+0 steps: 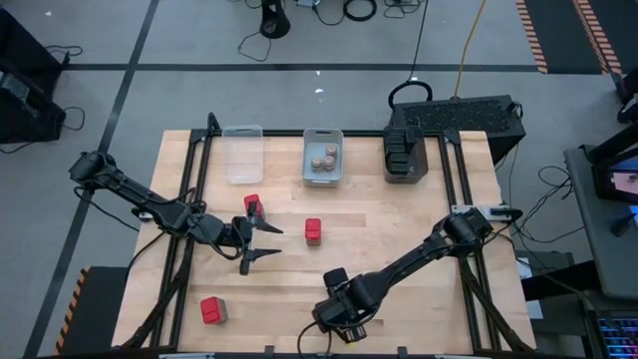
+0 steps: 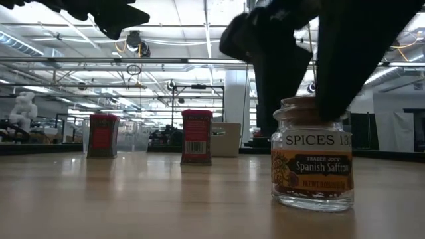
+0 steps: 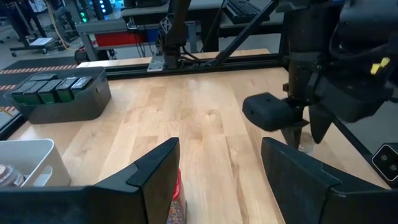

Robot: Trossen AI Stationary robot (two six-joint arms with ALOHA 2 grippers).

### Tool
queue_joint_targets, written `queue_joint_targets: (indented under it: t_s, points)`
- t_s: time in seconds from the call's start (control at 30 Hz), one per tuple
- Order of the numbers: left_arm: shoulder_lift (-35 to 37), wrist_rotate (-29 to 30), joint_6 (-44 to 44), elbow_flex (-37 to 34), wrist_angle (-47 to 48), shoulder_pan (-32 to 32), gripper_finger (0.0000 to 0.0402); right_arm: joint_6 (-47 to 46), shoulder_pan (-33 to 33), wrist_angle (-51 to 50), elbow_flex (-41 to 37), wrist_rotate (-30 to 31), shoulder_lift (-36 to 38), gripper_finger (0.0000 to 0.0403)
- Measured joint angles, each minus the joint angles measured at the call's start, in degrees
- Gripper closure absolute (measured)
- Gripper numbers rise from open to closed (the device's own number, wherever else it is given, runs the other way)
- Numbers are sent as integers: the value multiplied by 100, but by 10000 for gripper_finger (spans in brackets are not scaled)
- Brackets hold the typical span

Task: Sort spices by type
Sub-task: Put the brown seasoning bottle into the light gray bin

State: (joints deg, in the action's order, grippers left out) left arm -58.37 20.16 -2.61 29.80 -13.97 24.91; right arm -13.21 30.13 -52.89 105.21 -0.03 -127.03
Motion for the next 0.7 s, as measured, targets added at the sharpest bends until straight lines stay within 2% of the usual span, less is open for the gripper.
queue_joint_targets:
  t_s: [0.5,0.7]
  points:
    - [-2,1,1,2,-1,0,169,22,-2,-76,-11,-5,-113,203]
    - [-2,2,0,2,-1,0,169,41,-12,-82,-11,-28,-113,234]
